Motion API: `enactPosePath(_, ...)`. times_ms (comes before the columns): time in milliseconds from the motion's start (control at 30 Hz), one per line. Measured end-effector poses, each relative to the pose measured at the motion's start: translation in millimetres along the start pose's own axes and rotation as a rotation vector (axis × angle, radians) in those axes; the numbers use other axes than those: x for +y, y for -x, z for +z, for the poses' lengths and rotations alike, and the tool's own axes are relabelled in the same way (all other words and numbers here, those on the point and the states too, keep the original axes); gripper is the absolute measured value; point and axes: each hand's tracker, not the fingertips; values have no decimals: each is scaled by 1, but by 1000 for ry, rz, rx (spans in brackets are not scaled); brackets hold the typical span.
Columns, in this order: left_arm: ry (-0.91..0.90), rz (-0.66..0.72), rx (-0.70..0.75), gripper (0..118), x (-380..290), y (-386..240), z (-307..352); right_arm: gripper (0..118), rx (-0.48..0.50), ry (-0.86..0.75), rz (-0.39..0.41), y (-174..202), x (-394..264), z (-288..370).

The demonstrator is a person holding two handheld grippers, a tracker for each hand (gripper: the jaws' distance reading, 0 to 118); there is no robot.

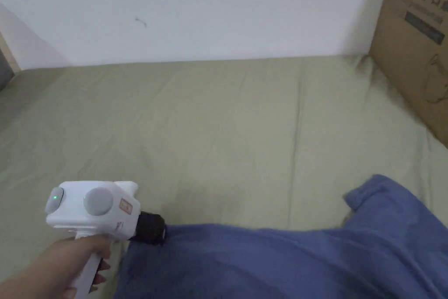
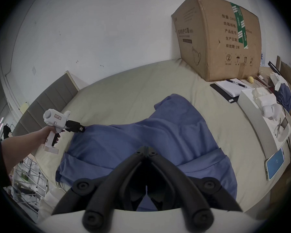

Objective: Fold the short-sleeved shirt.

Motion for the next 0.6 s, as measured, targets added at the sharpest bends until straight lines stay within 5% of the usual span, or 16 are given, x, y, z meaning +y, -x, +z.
enactPosePath(67,-52,-56,45,83,-8,-11,15,0,-1,9,0,2,-2,-4)
enactPosePath(167,-50,2,-23,7,-17,-16,28,0,28,10,-11,2,1,-9)
enactPosePath(367,-289,144,-99,1,-38,-5,67,0,9,-205,-120,-40,81,-39)
enactPosePath(433,-379,217,-148,1,-51,-9,82,0,-39,-76,-125,-68,123,-83)
enactPosePath(500,-412,215,-144,1,-64,-18,93,1,30,124,-99,-93,152,-135)
enactPosePath(533,-425,208,-130,1,-69,-23,95,20,44,223,-99,-102,161,-158)
enactPosePath(600,-428,189,-115,1,-77,-28,96,86,-24,355,-97,-119,169,-200)
